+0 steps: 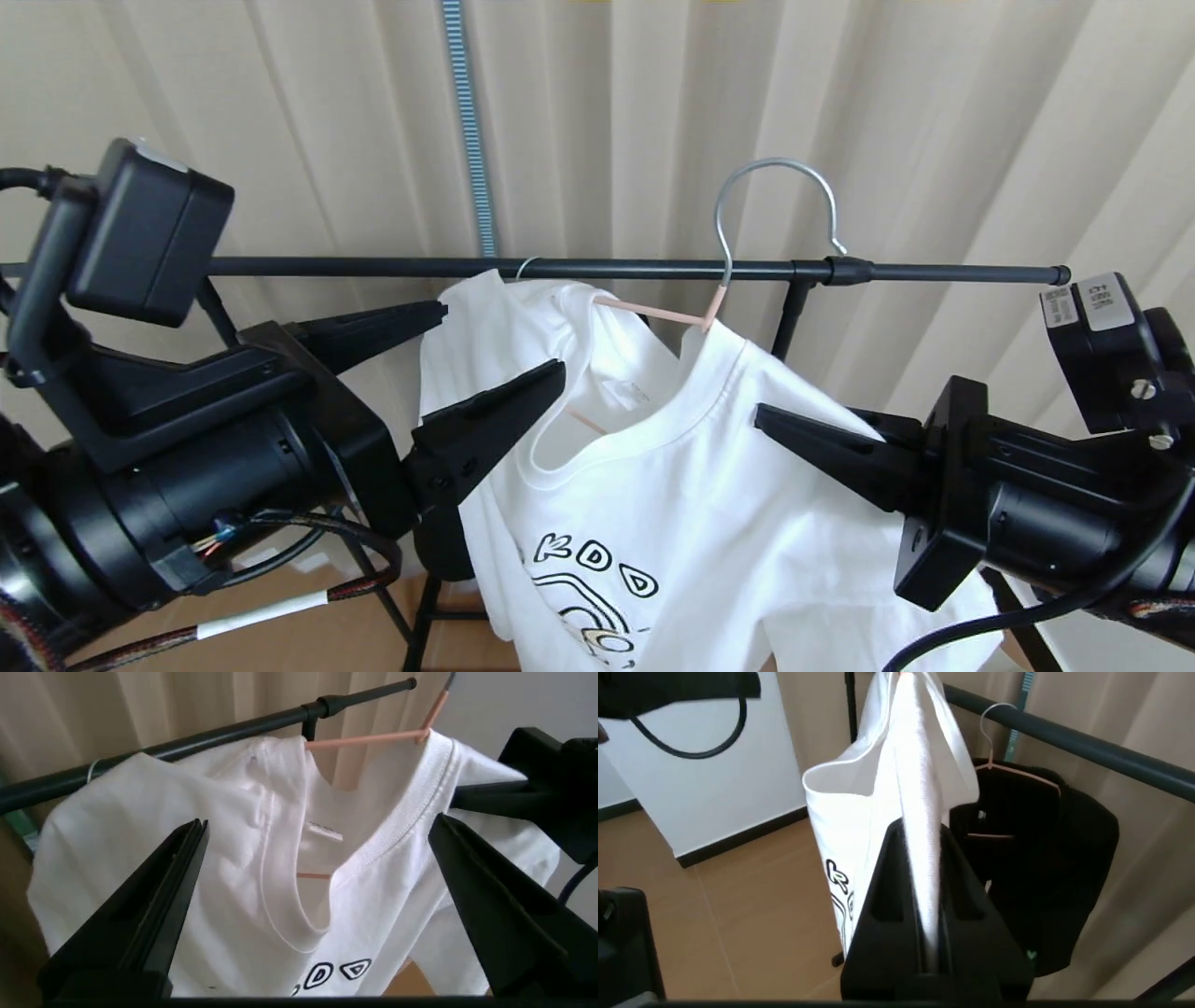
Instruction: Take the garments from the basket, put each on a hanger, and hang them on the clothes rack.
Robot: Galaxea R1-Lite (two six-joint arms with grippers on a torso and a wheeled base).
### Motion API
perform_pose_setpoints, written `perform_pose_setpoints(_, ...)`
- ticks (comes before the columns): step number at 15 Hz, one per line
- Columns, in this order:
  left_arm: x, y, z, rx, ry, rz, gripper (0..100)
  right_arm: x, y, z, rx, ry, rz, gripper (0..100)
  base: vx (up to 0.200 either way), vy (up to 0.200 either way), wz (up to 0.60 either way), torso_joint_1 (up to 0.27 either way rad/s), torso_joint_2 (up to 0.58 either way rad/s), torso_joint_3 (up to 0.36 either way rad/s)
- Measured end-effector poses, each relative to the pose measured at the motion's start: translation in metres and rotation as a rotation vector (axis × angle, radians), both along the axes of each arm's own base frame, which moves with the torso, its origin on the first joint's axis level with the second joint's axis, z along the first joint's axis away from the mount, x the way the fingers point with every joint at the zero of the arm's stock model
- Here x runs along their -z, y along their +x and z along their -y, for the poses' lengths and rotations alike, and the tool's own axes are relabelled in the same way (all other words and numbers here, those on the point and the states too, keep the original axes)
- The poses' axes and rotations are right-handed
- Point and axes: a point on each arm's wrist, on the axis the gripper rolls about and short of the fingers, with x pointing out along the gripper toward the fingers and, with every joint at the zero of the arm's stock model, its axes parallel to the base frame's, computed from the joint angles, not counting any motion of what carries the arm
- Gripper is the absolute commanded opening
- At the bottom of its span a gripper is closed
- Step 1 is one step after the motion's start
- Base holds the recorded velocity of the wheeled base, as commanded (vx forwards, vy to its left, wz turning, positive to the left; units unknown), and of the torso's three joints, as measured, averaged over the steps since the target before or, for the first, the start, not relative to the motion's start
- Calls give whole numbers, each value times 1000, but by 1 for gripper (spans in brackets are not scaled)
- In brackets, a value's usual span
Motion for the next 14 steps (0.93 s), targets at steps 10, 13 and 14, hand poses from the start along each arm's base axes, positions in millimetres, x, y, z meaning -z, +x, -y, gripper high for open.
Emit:
perform_pose_setpoints(10, -16, 1, -40, 100, 97, -113, 100, 11, 11, 31, -180, 7, -16, 0, 0, 0, 0, 0, 0, 0)
perform_pose_setpoints(13, -27, 0, -50, 135, 117, -129, 100, 15, 11, 40, -258, 3, -31, 0, 0, 0, 0, 0, 0, 0)
perform_pose_setpoints(14, -28, -1, -52, 146, 142, -134, 100, 16, 11, 43, -280, 2, -35, 0, 0, 0, 0, 0, 0, 0)
